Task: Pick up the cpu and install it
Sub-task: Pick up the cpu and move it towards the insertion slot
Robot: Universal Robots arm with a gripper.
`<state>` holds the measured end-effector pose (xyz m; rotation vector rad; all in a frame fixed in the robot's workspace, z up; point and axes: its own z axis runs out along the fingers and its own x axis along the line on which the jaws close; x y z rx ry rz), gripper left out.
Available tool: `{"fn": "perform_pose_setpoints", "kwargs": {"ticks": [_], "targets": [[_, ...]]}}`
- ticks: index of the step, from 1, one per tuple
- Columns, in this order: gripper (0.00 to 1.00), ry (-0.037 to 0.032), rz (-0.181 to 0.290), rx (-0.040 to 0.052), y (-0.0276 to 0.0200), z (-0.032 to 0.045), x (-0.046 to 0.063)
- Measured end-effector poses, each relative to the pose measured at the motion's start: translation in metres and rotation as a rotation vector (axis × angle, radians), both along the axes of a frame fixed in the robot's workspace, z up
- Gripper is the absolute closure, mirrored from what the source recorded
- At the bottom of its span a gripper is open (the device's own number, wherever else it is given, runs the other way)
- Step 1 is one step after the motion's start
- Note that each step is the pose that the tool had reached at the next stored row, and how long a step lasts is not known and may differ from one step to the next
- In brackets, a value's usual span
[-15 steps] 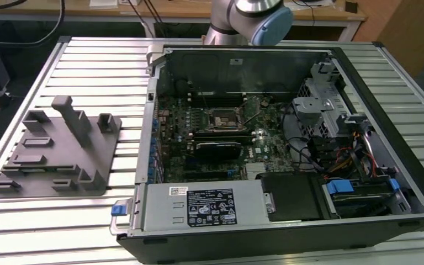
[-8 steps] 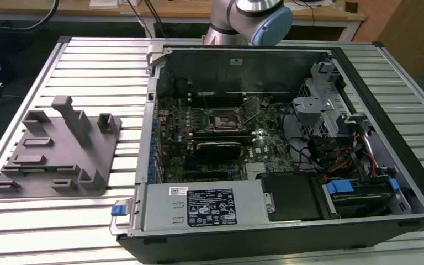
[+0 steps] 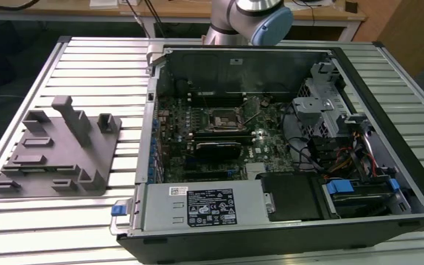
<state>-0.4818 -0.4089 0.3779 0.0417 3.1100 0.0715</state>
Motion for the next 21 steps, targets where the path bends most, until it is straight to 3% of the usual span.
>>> {"fn": "perform_pose_setpoints", "kwargs": {"ticks": [1, 5, 13, 21], "targets": [[0.45, -0.0004, 0.0, 0.0, 0.0002, 0.0062, 0.0], [0.45, -0.0006, 0.0, 0.0, 0.0004, 0.0152, 0.0], [0.45, -0.0005, 0.0, -0.0001, 0.0005, 0.0157, 0.002], [0.45, -0.0006, 0.0, 0.0, 0.0006, 0.0156, 0.016]]}}
